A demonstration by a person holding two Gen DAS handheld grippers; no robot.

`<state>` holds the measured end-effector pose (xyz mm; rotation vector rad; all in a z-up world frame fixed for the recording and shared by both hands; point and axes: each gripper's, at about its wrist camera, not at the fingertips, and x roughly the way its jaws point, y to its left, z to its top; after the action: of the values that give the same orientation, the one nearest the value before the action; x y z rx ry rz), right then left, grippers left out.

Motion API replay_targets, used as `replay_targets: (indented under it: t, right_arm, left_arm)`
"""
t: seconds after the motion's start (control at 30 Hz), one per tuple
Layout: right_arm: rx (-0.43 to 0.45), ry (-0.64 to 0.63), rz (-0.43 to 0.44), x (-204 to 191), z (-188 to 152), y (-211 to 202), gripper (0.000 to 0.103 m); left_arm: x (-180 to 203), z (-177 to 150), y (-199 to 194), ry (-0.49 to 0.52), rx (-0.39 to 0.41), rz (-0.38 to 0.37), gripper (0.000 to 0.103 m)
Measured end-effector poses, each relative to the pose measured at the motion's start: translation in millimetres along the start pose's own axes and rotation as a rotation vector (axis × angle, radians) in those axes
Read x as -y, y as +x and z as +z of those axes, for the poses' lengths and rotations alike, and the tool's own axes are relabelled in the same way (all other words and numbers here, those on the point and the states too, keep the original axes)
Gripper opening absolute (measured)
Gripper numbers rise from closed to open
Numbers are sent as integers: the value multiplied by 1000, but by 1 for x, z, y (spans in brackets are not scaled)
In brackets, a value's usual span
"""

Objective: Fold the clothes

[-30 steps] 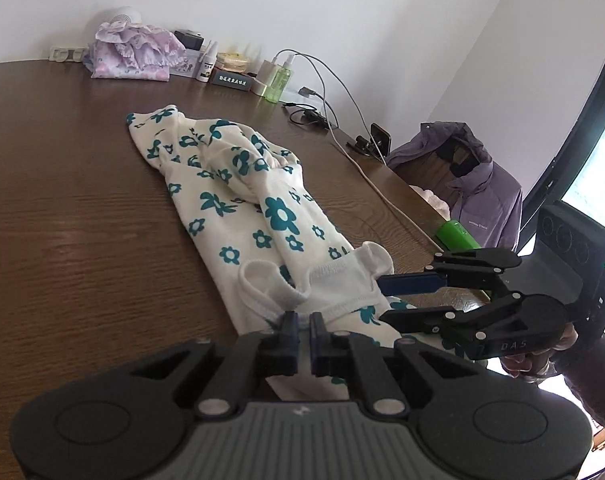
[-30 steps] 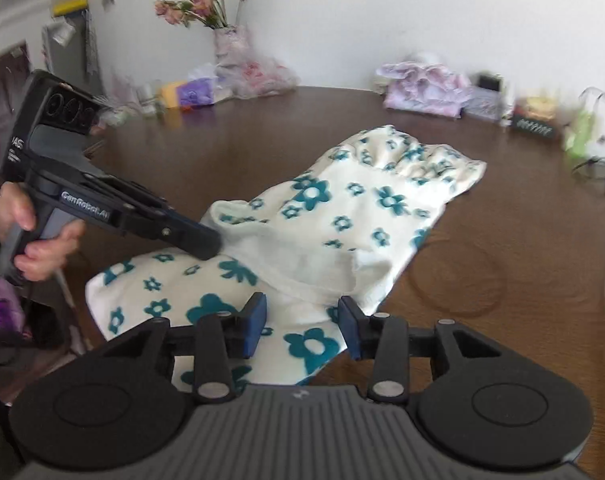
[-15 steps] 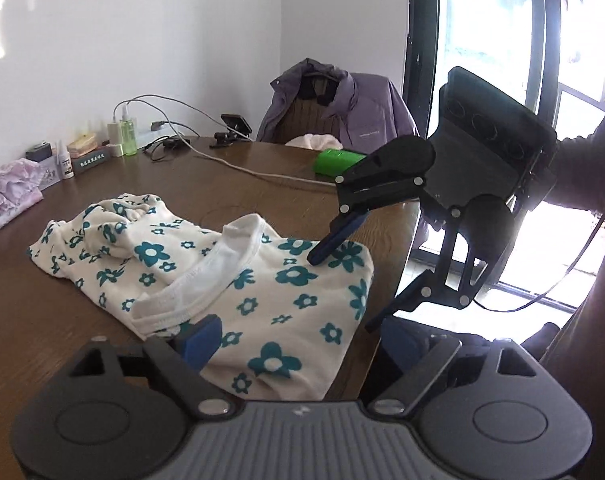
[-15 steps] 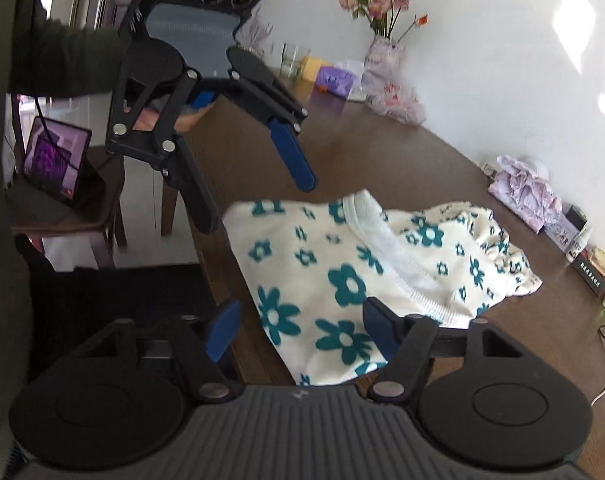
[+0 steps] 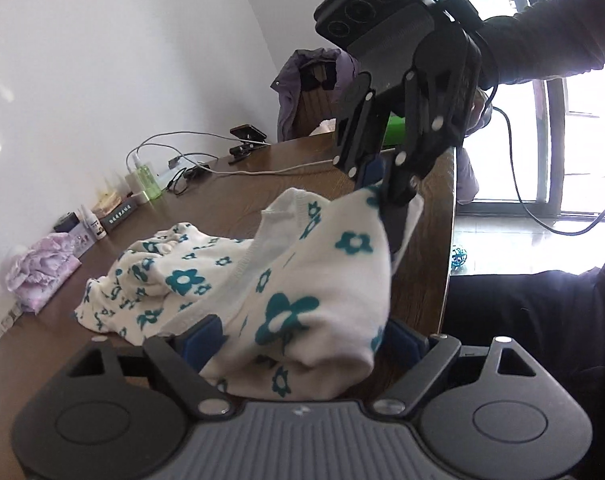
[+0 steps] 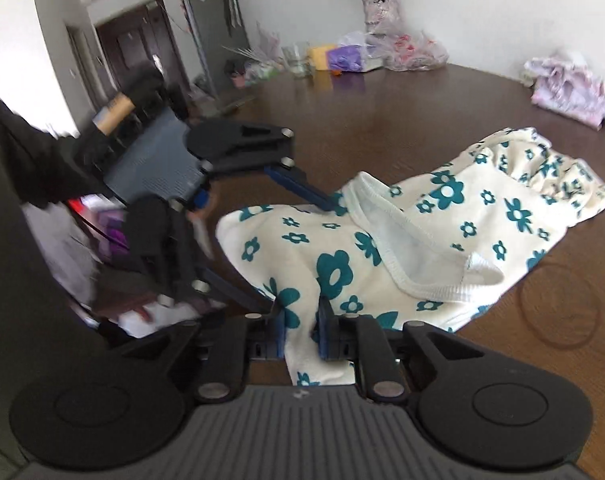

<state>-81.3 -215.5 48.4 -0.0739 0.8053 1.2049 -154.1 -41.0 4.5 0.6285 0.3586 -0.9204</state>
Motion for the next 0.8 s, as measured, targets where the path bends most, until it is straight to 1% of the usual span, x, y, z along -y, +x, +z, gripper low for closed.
replay_targets:
  t: [0.03, 0.07, 0.1, 0.13, 0.17, 0.2, 0.23, 0.27, 0.3, 0.33, 0.43, 0.47, 0.53, 0.6, 0.67, 0.73, 0.77, 0.8]
  right_arm:
    - [9, 34, 59, 1, 1, -5, 13]
    - [18, 68, 117, 3, 1, -9, 13]
    - [23, 81, 146, 1, 2, -13, 13]
    - [30, 89, 143, -1, 2, -15, 15]
    - [51, 99, 97, -4, 1, -19, 17]
    - [88, 110, 48, -9, -2, -27, 30]
    - [126, 120, -1, -15, -6, -35, 54]
    - [187, 114, -57, -25, -12, -46, 67]
    - [257, 98, -119, -38, -22, -55, 92]
    - [325, 74, -177, -50, -34, -61, 103]
    - [331, 46, -357, -74, -63, -46, 102]
    - [329, 8, -404, -80, -71, -36, 102]
    - [348, -51, -518, -84, -81, -17, 102]
    - [389, -29, -579, -76, -84, -4, 101]
    - [459, 8, -553, -66, -85, 2, 99]
    - [456, -12, -492, -59, -82, 12, 82]
    - [449, -11, -458, -53, -81, 16, 79]
    - [441, -8, -424, -47, -80, 21, 74]
  left_arm:
    - [0, 1, 0, 1, 4, -22, 80]
    - [-1, 2, 0, 2, 8, -44, 59]
    - [-4, 3, 1, -20, 3, -78, 43]
    - [-9, 4, 2, -62, -8, -121, 31]
    - [-14, 4, 2, -109, -12, -149, 30]
    - [-21, 3, 2, -162, -10, -165, 29]
    - [-27, 2, 2, -218, -9, -182, 27]
    - [-33, 1, 2, -273, -7, -199, 27]
    - [-39, 0, 2, -328, -4, -214, 26]
    - [-45, -1, 2, -379, -2, -230, 26]
    - [-63, -3, 4, -525, -2, -282, 25]
    - [-67, -4, 4, -561, 1, -297, 25]
    - [-70, -3, 2, -579, 11, -310, 25]
    - [-70, -1, -1, -577, 9, -311, 25]
    - [-68, -1, -6, -581, 9, -326, 25]
    - [-65, -1, -10, -579, 12, -353, 25]
    - [-63, 0, -11, -574, 11, -360, 24]
    - [-62, -1, -12, -569, 5, -356, 24]
